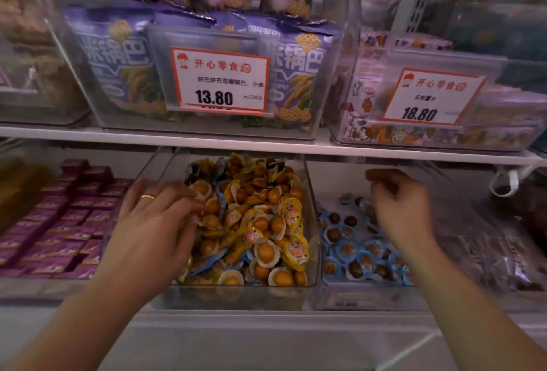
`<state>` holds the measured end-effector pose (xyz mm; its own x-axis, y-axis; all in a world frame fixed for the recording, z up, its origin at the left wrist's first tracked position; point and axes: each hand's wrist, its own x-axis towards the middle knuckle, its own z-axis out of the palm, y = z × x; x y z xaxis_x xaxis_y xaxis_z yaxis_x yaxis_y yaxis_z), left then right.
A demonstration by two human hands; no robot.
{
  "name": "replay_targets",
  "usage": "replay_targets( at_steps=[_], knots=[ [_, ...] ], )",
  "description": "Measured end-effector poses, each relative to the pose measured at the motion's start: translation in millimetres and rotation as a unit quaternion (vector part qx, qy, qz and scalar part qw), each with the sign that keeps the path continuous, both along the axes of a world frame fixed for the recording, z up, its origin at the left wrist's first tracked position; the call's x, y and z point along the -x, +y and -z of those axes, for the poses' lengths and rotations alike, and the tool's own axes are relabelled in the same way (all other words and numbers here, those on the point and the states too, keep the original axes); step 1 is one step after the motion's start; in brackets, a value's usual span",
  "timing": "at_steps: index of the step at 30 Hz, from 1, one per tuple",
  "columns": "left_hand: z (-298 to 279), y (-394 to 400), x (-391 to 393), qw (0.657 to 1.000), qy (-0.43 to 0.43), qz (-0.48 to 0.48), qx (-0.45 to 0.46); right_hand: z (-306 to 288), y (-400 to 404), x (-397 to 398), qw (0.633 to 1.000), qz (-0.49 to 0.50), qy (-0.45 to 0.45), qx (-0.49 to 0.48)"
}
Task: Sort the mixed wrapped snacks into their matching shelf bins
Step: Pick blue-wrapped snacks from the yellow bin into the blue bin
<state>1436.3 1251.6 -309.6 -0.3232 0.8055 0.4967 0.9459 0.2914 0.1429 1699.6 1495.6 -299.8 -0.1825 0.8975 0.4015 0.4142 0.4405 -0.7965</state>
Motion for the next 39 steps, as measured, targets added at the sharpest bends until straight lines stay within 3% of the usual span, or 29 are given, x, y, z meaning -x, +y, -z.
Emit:
replay_targets(
  at_steps=[2,4,8,10,15,23,25,28,30,33,36,39],
  knots=[
    [-3,-10,5,1.000,0.003,-0.022,0.013,-11,-34,23,0.993,-0.067,0.016,-0.095],
    [-4,-17,10,0.999,-0.011,-0.027,0.029,-17,-74,48,0.969,-0.199,-0.013,-0.147],
    [1,-25,15,0.997,-0.054,-0.006,0.057,-2,-128,99,0.859,-0.453,-0.210,-0.108],
    [3,-27,18,0.996,-0.063,0.007,0.056,11,-134,118,0.821,-0.490,-0.277,-0.093],
    [8,-39,26,0.995,-0.036,0.053,0.074,29,-111,140,0.792,-0.477,-0.361,-0.124],
    [8,-37,22,0.996,-0.032,0.011,0.078,32,-88,139,0.828,-0.333,-0.392,-0.221],
    [8,-32,15,0.998,-0.011,-0.001,0.056,25,-83,135,0.844,-0.318,-0.384,-0.195],
    [10,-18,-3,0.998,0.010,0.063,-0.004,16,-81,125,0.865,-0.331,-0.347,-0.149],
    [14,-10,-17,0.991,-0.050,0.122,-0.026,12,-84,119,0.865,-0.340,-0.341,-0.140],
    [23,3,-29,0.974,-0.181,0.135,0.023,9,-86,112,0.883,-0.323,-0.316,-0.130],
    [26,18,-27,0.972,-0.211,0.087,0.063,3,-85,105,0.933,-0.257,-0.231,-0.103],
    [25,28,-26,0.974,-0.182,0.057,0.124,0,-84,99,0.962,-0.208,-0.148,-0.092]
  ],
)
